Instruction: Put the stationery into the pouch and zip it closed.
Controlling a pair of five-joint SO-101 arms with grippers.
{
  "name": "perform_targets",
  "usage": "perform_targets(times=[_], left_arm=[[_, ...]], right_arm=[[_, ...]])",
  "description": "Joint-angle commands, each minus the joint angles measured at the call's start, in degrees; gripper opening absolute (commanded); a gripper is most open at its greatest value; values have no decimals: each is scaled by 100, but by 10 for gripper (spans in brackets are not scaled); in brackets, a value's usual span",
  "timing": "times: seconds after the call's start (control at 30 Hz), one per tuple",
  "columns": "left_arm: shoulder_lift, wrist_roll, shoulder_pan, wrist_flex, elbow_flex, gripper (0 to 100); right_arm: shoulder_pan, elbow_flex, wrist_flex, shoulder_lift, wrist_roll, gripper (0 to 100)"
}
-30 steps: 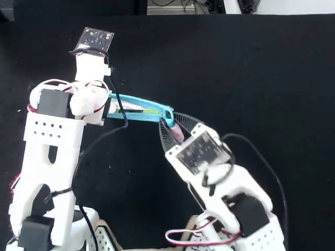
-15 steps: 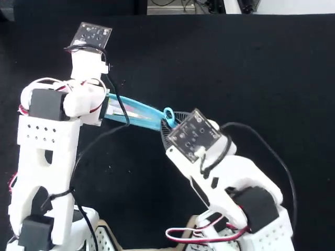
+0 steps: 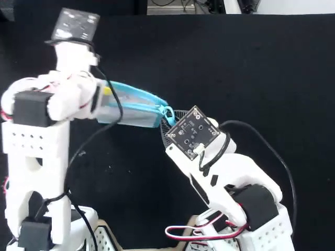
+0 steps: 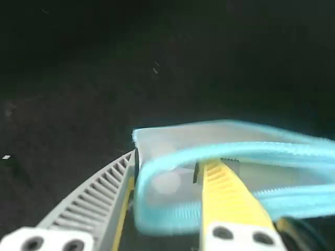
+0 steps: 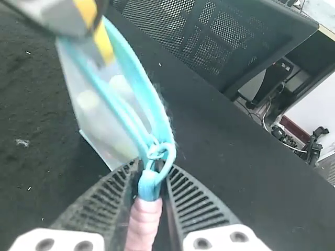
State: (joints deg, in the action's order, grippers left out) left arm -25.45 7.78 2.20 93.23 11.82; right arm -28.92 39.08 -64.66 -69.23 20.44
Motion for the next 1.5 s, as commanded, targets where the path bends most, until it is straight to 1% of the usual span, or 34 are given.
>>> perform_targets(times=[0.0,0.13,0.3,0.43,0.57,0.67,0.87,0.97,1.13,1.3,1.47], left_arm=[[-97,-9,-470,-97,919,195],[-97,-18,-532,132,1314,195],[-97,-18,-585,193,1385,195],[-387,18,-822,774,1464,195],[-1160,26,-866,765,963,195],[-1943,26,-787,765,163,195],[-3147,44,-127,695,-1411,195],[-3464,35,75,360,-2044,195],[-3657,0,92,-176,-2835,195],[-3666,-26,92,-1574,-3916,195],[-3701,-721,101,-3200,-4743,195]], right_arm=[[62,-259,237,75,44,10],[62,-347,334,558,44,10],[62,-690,484,1059,0,10],[62,-1121,457,1130,0,10],[35,-1270,492,1262,0,10],[62,-1473,457,1499,0,10],[62,-2185,360,1956,-123,10],[62,-2413,281,2009,-360,10],[62,-2457,281,1947,-554,10],[62,-2158,264,1473,-765,10],[35,-1499,246,787,-738,10]])
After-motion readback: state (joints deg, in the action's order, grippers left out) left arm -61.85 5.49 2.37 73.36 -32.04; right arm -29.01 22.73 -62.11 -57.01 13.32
